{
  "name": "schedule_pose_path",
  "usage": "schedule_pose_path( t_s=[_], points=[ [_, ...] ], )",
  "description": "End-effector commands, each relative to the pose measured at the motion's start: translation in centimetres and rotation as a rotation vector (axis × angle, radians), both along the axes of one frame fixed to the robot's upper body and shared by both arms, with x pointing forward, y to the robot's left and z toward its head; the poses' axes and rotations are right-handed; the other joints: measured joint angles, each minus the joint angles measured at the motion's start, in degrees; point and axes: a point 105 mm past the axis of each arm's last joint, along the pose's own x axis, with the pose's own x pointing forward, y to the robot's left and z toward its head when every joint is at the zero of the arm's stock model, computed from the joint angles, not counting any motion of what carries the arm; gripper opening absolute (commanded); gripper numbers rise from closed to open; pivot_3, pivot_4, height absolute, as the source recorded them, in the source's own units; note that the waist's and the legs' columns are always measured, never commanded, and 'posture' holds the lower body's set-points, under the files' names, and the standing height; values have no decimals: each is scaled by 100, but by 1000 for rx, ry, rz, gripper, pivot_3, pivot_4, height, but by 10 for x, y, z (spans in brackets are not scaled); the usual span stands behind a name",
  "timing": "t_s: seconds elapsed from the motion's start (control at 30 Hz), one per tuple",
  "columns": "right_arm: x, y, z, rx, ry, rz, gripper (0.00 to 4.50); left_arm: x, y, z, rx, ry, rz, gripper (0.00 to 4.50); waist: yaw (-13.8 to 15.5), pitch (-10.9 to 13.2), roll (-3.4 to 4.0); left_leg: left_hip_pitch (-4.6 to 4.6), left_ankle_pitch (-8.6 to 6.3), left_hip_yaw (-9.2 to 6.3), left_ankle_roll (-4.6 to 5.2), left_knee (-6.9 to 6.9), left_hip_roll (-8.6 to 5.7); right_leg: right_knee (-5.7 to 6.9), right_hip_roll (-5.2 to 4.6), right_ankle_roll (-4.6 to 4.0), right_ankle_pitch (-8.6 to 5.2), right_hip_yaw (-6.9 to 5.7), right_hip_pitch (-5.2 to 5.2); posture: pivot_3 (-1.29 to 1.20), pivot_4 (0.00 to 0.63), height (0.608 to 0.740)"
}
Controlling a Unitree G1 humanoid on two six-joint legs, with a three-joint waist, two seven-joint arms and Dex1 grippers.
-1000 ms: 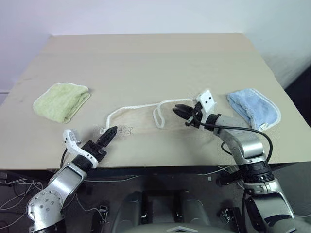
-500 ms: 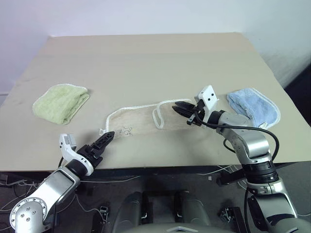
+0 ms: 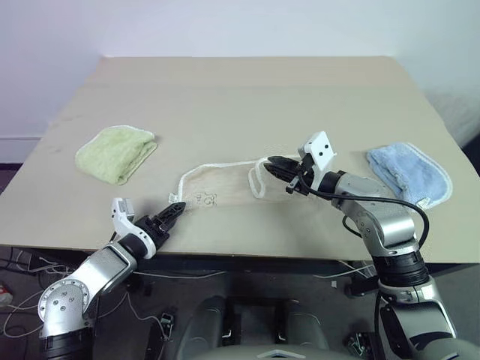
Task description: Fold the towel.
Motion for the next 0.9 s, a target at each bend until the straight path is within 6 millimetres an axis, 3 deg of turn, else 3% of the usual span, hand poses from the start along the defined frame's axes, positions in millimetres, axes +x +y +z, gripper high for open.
schedule_pose_path(
  t_s=[0.03, 0.17, 0.43, 0.63, 0.73, 0.9],
  points=[
    [-5, 1, 13, 26, -48, 4, 780, -3, -2, -29, 43, 116, -21, 1455, 5, 1, 0, -2, 0, 0, 0, 0, 0, -1, -1, 0, 0, -1, 0, 0, 150, 701],
    [-7, 2, 13, 30, -46, -2, 780, 2, -1, -23, 45, 97, -22, 38, -2, 4, 6, -4, 0, 1, 0, -1, 0, -5, -2, 1, 0, -3, 0, 0, 150, 701],
    [-8, 2, 11, 40, -43, -20, 780, 1, 6, -8, 43, 52, -39, 38, -13, 6, 4, -1, 10, 2, -15, -43, 0, -23, -1, 1, 0, -5, -11, 0, 150, 701],
    [-9, 3, 10, 49, -44, -25, 780, -12, 10, -6, 35, 82, -43, 38, -73, 10, -1, -2, 16, 1, -23, -62, 3, -50, 9, 1, 0, -6, -13, 0, 150, 701],
    [-9, 5, 9, 55, -43, -24, 780, -19, 7, 3, 5, 83, -50, 653, -173, 17, -14, -7, 16, 1, -22, -74, 3, -71, 9, 1, 0, -4, -11, 0, 150, 701],
    [-9, 10, 7, 73, -40, -23, 780, -27, 8, 20, -3, 72, -55, 2296, -228, 46, -61, -16, 14, 1, -20, -80, 3, -77, 8, 1, 0, -3, -19, 0, 150, 701]
  ],
)
